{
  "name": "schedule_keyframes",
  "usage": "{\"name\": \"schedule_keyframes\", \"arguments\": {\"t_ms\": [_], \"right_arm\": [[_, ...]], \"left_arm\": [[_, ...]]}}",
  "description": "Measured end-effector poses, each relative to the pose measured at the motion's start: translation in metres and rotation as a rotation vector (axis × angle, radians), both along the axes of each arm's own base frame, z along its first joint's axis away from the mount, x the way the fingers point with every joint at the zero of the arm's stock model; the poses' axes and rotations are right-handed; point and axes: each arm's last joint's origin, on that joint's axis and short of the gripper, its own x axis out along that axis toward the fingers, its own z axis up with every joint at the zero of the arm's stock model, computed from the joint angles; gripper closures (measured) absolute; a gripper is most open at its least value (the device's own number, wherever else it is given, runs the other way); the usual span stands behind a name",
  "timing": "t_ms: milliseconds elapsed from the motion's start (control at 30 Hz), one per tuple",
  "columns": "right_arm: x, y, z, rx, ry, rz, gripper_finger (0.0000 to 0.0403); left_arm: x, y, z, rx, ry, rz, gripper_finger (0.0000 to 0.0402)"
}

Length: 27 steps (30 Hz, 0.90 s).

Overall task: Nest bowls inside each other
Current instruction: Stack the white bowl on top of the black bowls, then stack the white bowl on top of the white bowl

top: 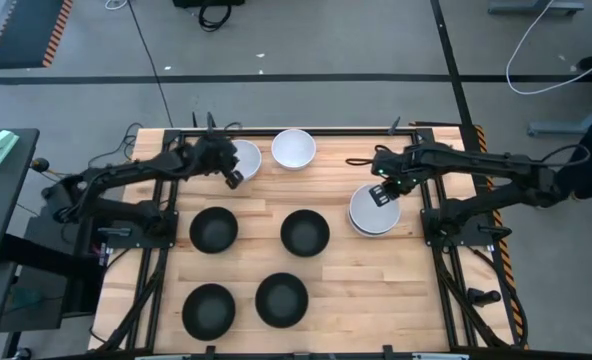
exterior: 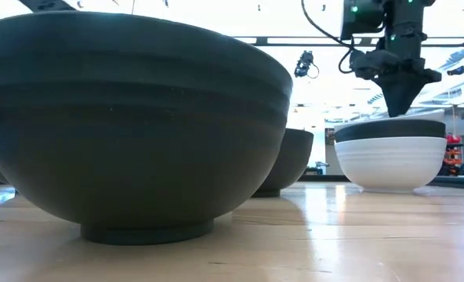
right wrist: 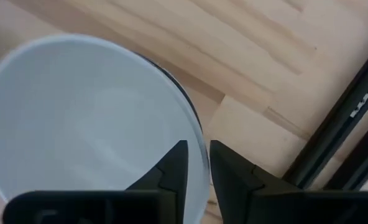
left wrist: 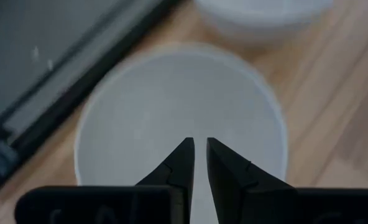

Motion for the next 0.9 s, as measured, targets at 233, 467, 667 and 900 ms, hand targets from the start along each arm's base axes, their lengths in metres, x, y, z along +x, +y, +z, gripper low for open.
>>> {"name": "schedule_keyframes", "arguments": {"t_ms": [233,467,667,900], "right_arm": [[-0.002,0.003,0.002,0.001,-0.003,0.014,0.0329],[-0.005,0.008,0.005,-0.003,-0.026,0.019,0.0329],[-0.005,0.012,0.006,-0.001,-0.025,0.023,0.0329],[-0.004,0.015,0.006,0.001,-0.027,0.023,0.0329]], "left_arm": [[0.025,0.013,0.001,-0.167,0.263,-0.027,0.0347],[0.047,0.011,0.030,-0.178,0.291,-0.077,0.0352],[0.055,0.000,0.047,-0.217,0.286,-0.128,0.0345],[0.058,-0.001,0.031,-0.283,0.371,-0.128,0.0333]]}}
